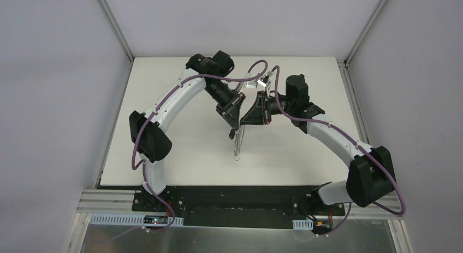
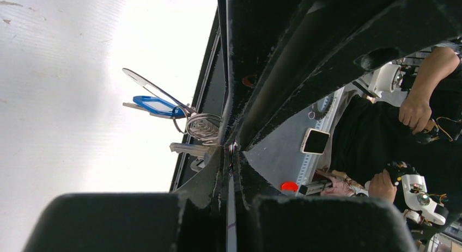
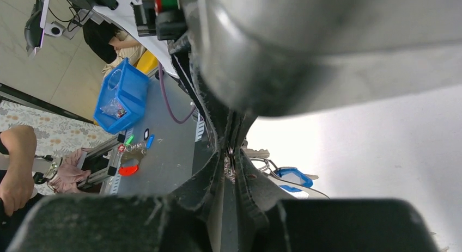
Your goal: Put the keys on the keyring
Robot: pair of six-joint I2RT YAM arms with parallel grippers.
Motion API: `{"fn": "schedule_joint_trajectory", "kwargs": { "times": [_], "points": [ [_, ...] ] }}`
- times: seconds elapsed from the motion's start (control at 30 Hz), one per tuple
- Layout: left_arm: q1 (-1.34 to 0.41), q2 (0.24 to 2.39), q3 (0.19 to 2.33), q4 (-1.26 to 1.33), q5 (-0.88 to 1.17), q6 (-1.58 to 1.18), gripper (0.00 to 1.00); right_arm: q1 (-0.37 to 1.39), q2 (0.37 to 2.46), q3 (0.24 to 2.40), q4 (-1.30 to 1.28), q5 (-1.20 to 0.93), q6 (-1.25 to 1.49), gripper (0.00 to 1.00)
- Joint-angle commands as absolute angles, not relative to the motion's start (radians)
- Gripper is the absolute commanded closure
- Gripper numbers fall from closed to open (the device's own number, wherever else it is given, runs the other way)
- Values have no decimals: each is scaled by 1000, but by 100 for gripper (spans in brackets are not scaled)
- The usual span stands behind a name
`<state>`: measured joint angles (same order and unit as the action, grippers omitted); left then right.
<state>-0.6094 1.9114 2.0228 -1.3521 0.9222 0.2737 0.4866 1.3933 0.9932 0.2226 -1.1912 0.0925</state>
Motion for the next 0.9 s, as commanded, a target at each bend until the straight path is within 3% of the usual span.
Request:
{"fn": "schedule_joint_trajectory", "kwargs": {
  "times": [0.0,0.33,0.5,0.7,0.87],
  "points": [
    [-615,1899,2052,-1323,934,258,100,515,1375,1026,195,-1211,52,87],
    [-599,1873,2031,-1251,942,211,100,515,1367,1034,142,-1164,8,100],
    [-573,1828,1951,-1144,998,163,100,487,1357,1042,169,-1144,54,100],
    [-538,1749,1838,-939,1035,39,89,436,1360,1013,331,-1117,239,100],
    [-534,1746,1828,-919,1037,17,86,412,1371,988,442,-1099,352,100]
  ]
}}
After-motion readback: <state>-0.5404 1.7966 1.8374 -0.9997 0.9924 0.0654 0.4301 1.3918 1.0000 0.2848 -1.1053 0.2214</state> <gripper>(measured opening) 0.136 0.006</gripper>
